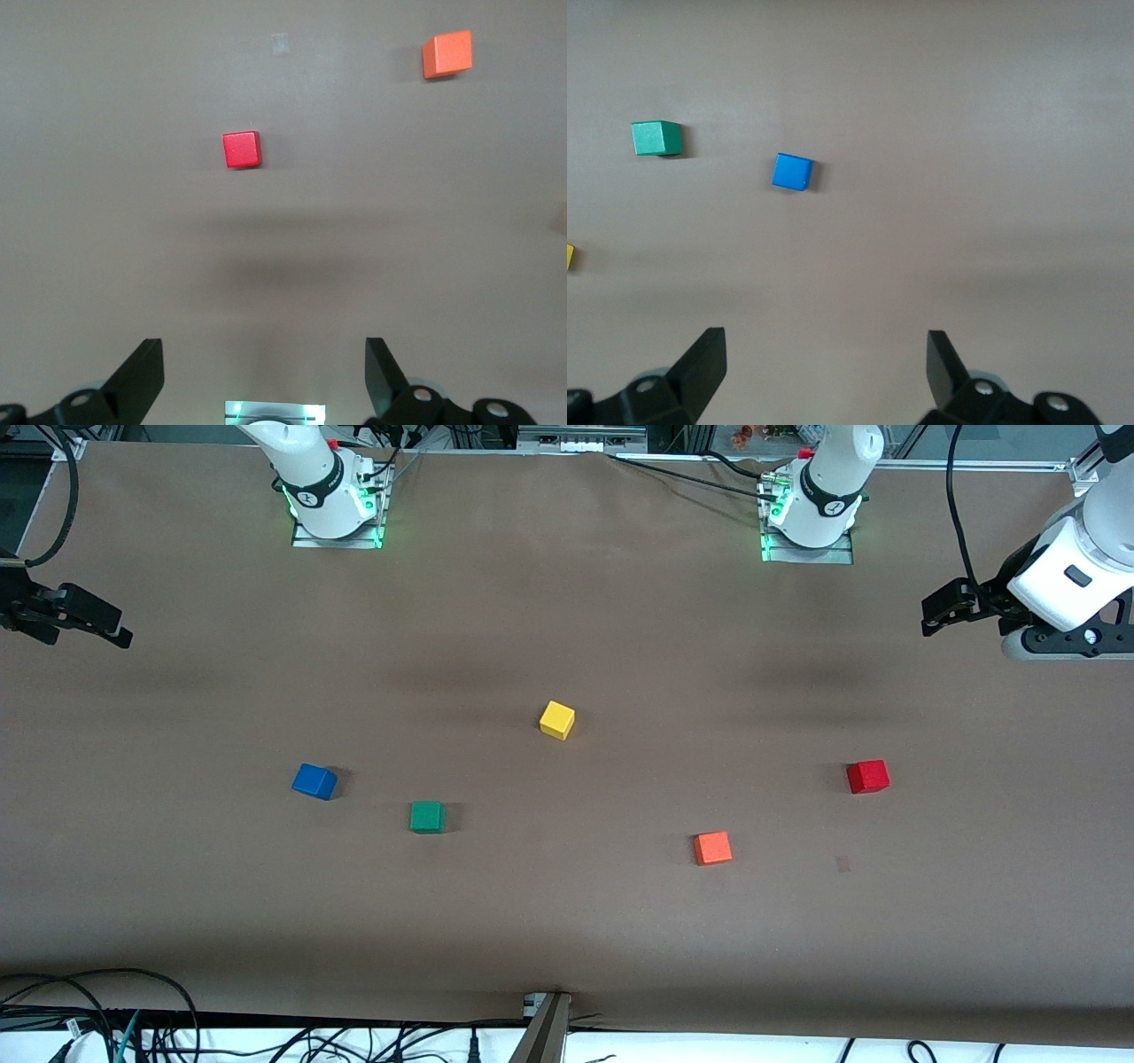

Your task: Pass red block to right arm, stack on blue

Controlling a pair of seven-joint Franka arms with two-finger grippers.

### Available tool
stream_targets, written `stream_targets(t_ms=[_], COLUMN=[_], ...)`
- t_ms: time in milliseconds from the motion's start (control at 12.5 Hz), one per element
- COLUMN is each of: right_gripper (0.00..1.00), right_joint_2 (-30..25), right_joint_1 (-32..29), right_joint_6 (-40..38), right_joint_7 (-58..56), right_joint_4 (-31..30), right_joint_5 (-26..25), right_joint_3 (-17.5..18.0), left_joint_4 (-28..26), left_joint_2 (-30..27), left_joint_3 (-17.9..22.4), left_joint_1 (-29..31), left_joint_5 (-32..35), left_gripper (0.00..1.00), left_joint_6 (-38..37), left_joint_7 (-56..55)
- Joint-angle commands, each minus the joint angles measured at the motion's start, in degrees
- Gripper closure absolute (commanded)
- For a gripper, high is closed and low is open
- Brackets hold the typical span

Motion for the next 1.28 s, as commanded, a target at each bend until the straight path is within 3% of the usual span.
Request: stream_targets(t_ms=[0,1200], right_gripper=[0.00,0.00], right_joint_2=[-0.48,-0.48], right_joint_1=[-0.02,0.06], right_joint_6=[-0.61,-0.70], right_joint_7=[-0.88,-0.44], right_joint_4=[0.37,0.37], right_joint_5=[-0.19,-0.11], right_joint_3=[0.19,0.28], left_joint_4=[-1.02,0.38], left_joint_2=[-1.68,-0.37], left_joint_3=[-1.31,-1.50], left_joint_1=[0.20,0.12], left_joint_5=[0.34,0.61], left_gripper=[0.00,0.00], left_joint_6=[1.24,1.51], left_joint_7=[0.52,0.96])
